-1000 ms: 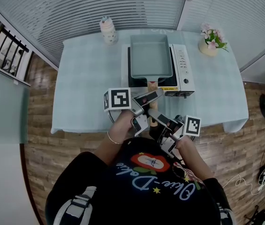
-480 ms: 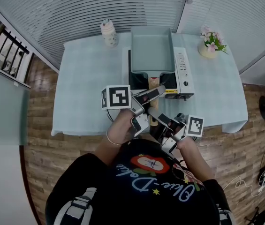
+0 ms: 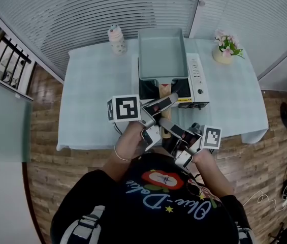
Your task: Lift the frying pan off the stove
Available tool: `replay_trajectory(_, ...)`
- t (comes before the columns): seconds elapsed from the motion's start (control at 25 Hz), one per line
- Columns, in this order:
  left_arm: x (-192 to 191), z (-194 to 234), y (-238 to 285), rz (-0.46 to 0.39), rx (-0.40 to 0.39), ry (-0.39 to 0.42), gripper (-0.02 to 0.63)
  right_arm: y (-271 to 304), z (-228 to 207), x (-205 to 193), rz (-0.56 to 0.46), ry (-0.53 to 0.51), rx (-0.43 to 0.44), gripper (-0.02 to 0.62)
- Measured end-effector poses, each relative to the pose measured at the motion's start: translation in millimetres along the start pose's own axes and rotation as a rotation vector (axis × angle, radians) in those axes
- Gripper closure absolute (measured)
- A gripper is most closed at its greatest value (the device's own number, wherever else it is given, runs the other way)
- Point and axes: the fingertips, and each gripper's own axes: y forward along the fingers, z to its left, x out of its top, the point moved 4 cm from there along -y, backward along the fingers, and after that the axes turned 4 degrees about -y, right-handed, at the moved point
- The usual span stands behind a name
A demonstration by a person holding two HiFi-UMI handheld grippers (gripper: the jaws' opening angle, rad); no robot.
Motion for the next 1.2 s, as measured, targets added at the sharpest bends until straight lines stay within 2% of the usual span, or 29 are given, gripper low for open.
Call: replay_trajectory(1.2, -3.8, 3.7, 0.1, 0.008, 0.019, -0.01, 0.468, -1.0, -0.8, -2.6, -0.01, 0.019, 0.003, 0.471)
